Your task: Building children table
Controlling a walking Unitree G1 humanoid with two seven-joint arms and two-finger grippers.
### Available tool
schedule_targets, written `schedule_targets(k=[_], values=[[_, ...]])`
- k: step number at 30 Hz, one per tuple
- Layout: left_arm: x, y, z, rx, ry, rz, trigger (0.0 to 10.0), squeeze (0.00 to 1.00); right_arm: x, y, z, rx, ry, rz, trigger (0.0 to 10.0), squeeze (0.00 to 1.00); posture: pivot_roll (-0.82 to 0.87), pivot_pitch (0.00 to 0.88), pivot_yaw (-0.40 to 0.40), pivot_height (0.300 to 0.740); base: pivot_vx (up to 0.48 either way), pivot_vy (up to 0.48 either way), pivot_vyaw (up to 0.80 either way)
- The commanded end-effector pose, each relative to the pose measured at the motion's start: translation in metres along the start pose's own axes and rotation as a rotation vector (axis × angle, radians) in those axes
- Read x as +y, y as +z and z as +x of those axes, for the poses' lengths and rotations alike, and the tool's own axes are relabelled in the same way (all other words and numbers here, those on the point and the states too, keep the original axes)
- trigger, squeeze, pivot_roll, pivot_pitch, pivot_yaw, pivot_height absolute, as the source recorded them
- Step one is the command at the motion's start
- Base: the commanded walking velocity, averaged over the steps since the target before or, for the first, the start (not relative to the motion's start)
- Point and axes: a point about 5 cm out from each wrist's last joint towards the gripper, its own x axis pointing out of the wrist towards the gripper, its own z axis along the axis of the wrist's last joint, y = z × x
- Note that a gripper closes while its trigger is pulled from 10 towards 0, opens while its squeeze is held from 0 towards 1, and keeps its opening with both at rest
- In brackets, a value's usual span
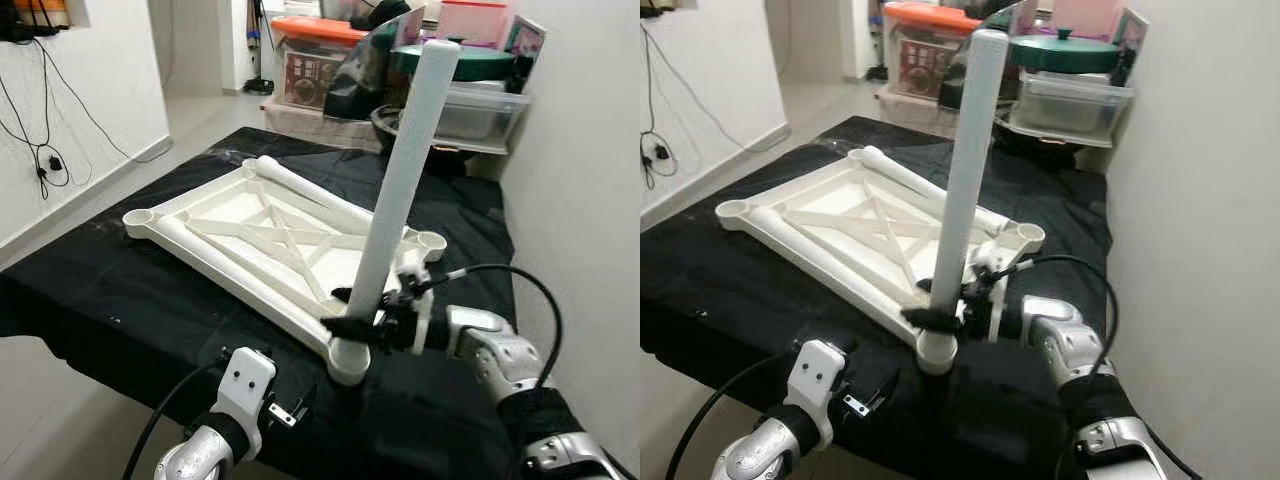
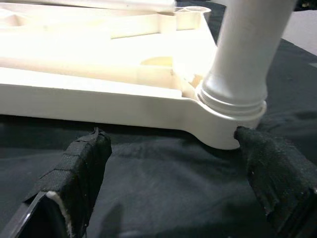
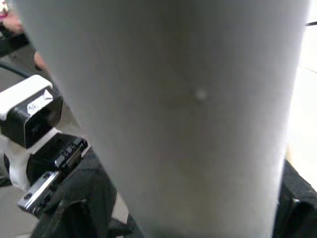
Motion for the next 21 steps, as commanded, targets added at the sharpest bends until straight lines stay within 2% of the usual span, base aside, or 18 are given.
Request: schedule_targets(k=[1,4,6,7,10,11,12,13,14,15,16,17,18,19,20,21], values=[[-0.002,-0.005,0.0,0.019,-0.01,-0.007,10.0,0.0,0.0,0.003,0.006,0.013,0.033,-0.038,0.0,0.0,0.23,0.0,-0.102,0.74,0.0,0.0,0.0],[-0.002,-0.005,0.0,0.019,-0.01,-0.007,10.0,0.0,-0.005,0.006,0.009,-0.007,-0.019,-0.06,0.0,0.0,0.23,0.0,-0.101,0.74,0.0,0.0,0.0],[-0.002,-0.006,0.0,0.02,-0.009,-0.008,10.0,0.0,-0.015,0.012,0.013,-0.07,-0.166,-0.081,0.0,0.0,0.23,0.0,-0.101,0.74,0.0,0.0,0.0],[-0.002,-0.006,0.0,0.02,-0.009,-0.008,10.0,0.0,-0.015,0.012,0.013,-0.07,-0.166,-0.081,0.0,0.0,0.23,0.0,-0.101,0.74,0.0,0.0,0.0],[-0.002,-0.006,0.0,0.021,-0.01,-0.008,10.0,0.0,-0.03,0.015,0.008,-0.124,-0.407,-0.063,0.0,0.0,0.22,0.0,-0.098,0.74,0.0,0.0,0.0],[-0.002,-0.007,0.0,0.021,-0.01,-0.008,10.0,0.0,-0.037,0.013,0.003,-0.127,-0.527,-0.055,0.0,0.0,0.22,0.0,-0.096,0.74,0.0,0.0,0.0],[-0.002,-0.007,0.0,0.021,-0.01,-0.008,10.0,0.0,-0.037,0.013,0.003,-0.127,-0.527,-0.055,0.0,0.0,0.22,0.0,-0.096,0.74,0.0,0.0,0.0],[-0.002,-0.007,0.0,0.022,-0.011,-0.008,10.0,0.0,-0.046,0.011,-0.006,-0.137,-0.691,-0.031,0.0,0.0,0.22,0.0,-0.096,0.74,0.0,0.0,0.0],[-0.002,-0.007,0.0,0.022,-0.011,-0.008,10.0,0.0,-0.046,0.011,-0.006,-0.137,-0.691,-0.031,0.0,0.0,0.22,0.0,-0.096,0.74,0.0,0.0,0.0],[-0.002,-0.007,0.0,0.022,-0.012,-0.009,10.0,0.0,-0.052,0.008,-0.012,-0.143,-0.799,-0.015,0.0,0.0,0.21,0.0,-0.093,0.74,0.0,0.0,0.0],[-0.002,-0.007,0.0,0.021,-0.012,-0.009,10.0,0.0,-0.061,0.003,-0.031,-0.15,-1.063,0.015,0.0,0.0,0.21,0.0,-0.094,0.74,0.0,0.0,0.0],[-0.002,-0.007,0.0,0.021,-0.012,-0.009,10.0,0.0,-0.061,0.003,-0.031,-0.15,-1.063,0.015,0.0,0.0,0.21,0.0,-0.094,0.74,0.0,0.0,0.0],[-0.002,-0.006,0.0,0.021,-0.013,-0.009,10.0,0.0,-0.064,-0.004,-0.05,-0.152,-1.317,0.037,0.0,0.0,0.21,0.0,-0.094,0.74,0.0,0.0,0.0],[-0.002,-0.006,0.0,0.021,-0.013,-0.01,10.0,0.0,-0.064,-0.008,-0.063,-0.151,-1.481,0.049,0.0,0.0,0.21,0.0,-0.094,0.74,0.0,0.0,0.0],[-0.002,-0.006,0.0,0.021,-0.013,-0.01,10.0,0.0,-0.064,-0.008,-0.063,-0.151,-1.481,0.049,0.0,0.0,0.21,0.0,-0.094,0.74,0.0,0.0,0.0],[-0.002,-0.006,0.0,0.02,-0.014,-0.009,10.0,0.0,-0.058,-0.015,-0.074,-0.168,-1.665,0.084,0.0,0.0,0.21,0.0,-0.094,0.74,0.0,0.0,0.0]])
